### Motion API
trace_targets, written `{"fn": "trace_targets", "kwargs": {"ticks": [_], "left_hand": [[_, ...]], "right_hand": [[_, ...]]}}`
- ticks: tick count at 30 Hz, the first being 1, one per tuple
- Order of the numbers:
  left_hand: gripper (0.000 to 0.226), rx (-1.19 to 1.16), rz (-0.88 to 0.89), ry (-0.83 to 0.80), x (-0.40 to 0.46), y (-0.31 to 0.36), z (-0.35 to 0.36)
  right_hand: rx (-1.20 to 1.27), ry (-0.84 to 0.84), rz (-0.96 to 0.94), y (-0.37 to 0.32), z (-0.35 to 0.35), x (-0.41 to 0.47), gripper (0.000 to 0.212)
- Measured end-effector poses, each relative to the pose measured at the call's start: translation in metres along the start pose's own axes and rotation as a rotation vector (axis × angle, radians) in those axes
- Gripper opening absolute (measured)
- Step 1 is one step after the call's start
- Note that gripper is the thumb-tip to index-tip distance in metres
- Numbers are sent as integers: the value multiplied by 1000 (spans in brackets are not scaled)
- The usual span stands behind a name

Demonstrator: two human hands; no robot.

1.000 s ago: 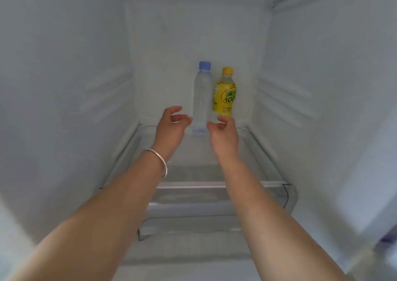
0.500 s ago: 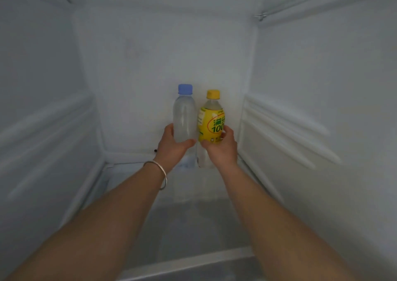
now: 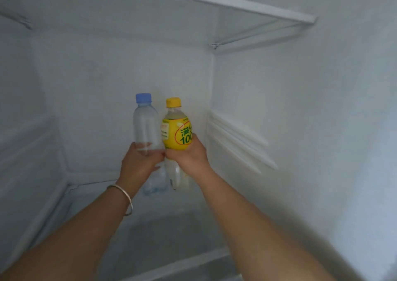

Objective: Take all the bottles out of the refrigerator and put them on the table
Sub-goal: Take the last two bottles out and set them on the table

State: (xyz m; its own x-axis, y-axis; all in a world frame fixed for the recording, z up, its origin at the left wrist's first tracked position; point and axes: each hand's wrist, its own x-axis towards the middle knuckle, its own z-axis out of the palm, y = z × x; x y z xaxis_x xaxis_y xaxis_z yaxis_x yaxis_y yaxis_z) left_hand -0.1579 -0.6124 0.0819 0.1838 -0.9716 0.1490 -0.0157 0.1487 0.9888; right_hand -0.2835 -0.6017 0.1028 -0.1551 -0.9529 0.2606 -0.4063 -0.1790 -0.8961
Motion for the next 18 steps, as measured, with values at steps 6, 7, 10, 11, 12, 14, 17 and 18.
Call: {"fn": "trace_targets", "kwargs": {"ticks": [6,7,10,11,12,14,17,18], "left_hand": [[52,-186,-16,-68,-85,34,-1],[50,-179,-19,-86,-100,36,-3],[46,-155,-29,-125,-142,42,-9],[46,-139,-33,-134,-156,43,-10],[46,-126,-35,-141,-169,43,-12],[45,-126,-41,-140,-193,42,-17],[44,-138,-64,-130,-228,39,-24],[43,-137,-68,-132,-240,37,-27]], "right_hand": [[39,-38,-52,-26,-43,-64,13],[39,-40,-55,-26,-48,-76,14],[73,6,-45,-25,-60,-117,14],[85,13,-42,-25,-63,-130,15],[93,11,-42,-25,-66,-143,16],[87,-3,-36,-26,-72,-168,20],[53,-7,-16,-27,-78,-205,16],[52,-4,-3,-28,-79,-219,15]]}}
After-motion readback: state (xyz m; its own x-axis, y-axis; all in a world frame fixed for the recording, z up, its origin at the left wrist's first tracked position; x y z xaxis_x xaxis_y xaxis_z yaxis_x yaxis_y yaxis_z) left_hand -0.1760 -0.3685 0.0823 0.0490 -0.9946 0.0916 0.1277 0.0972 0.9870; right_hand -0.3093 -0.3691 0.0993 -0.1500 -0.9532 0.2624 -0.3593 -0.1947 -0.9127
